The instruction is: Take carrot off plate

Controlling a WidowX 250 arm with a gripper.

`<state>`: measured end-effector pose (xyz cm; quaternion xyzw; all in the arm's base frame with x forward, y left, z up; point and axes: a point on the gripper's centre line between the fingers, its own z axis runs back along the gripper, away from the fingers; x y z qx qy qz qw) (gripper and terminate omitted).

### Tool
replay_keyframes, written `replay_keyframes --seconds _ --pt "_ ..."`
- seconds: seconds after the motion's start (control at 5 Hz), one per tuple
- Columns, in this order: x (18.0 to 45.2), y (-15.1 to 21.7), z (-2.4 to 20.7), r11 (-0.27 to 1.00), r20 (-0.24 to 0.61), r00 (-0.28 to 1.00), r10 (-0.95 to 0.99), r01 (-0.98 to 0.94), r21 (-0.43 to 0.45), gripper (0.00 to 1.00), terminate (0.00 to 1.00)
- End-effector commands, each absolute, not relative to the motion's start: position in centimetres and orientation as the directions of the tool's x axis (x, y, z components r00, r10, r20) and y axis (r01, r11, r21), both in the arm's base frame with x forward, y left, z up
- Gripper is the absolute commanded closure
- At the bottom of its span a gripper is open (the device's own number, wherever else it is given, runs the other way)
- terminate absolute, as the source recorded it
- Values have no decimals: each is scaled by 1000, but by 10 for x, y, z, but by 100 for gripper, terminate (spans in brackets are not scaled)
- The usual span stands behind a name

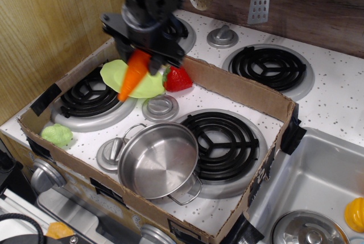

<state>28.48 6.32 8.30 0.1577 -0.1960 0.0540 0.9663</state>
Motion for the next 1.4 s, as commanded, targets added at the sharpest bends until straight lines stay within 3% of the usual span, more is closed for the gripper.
replay_keyframes --seconds 0.0,0.2,0.6,1.2 --pt "305 26 102 970 370 927 66 -147 195 100 0" --pt "319 4 100 979 369 927 65 -132 157 100 0" --pt "313 -42 70 977 323 929 183 -207 42 100 0" --pt "302 -72 51 966 294 921 256 -250 -59 100 0"
